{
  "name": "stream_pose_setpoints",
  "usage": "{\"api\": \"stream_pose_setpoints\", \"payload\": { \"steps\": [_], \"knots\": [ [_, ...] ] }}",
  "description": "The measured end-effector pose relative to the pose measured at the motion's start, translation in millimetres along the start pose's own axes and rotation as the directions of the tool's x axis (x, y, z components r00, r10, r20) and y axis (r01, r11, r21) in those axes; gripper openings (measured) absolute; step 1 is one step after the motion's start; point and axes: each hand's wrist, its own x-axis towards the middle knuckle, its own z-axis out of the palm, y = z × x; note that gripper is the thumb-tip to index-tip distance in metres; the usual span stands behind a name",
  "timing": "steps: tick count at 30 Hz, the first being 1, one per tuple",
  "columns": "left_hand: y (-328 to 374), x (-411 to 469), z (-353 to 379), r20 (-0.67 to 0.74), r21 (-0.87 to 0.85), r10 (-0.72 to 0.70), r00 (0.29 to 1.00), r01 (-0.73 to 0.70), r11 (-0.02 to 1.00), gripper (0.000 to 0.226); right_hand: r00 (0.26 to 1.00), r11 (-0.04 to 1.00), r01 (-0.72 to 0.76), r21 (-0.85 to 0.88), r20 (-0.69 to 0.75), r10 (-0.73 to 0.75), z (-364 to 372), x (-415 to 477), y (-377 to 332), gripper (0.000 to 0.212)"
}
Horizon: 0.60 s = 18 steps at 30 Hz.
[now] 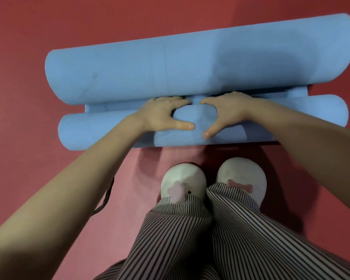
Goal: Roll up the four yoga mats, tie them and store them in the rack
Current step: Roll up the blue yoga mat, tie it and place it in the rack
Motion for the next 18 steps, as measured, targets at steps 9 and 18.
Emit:
{"api": "stream_pose_setpoints", "payload": {
  "steps": [9, 18],
  "knots": [
    [5.8, 3.7, 12.6, -0.126, 0.303, 0.023, 0.992, 0.017, 0.953, 0.112, 0.999, 0.988, -0.019, 0.156, -0.027, 0.024, -6.1, 8.7, 8.5, 0.096],
    [5.1, 15.1, -15.1, 0.206, 0.026, -0.033, 0.978, 0.028, 0.999, 0.095, 0.996, 0.965, -0.062, 0.254, 0.078, 0.044, -16.0, 3.8, 14.2, 0.086]
  ]
}}
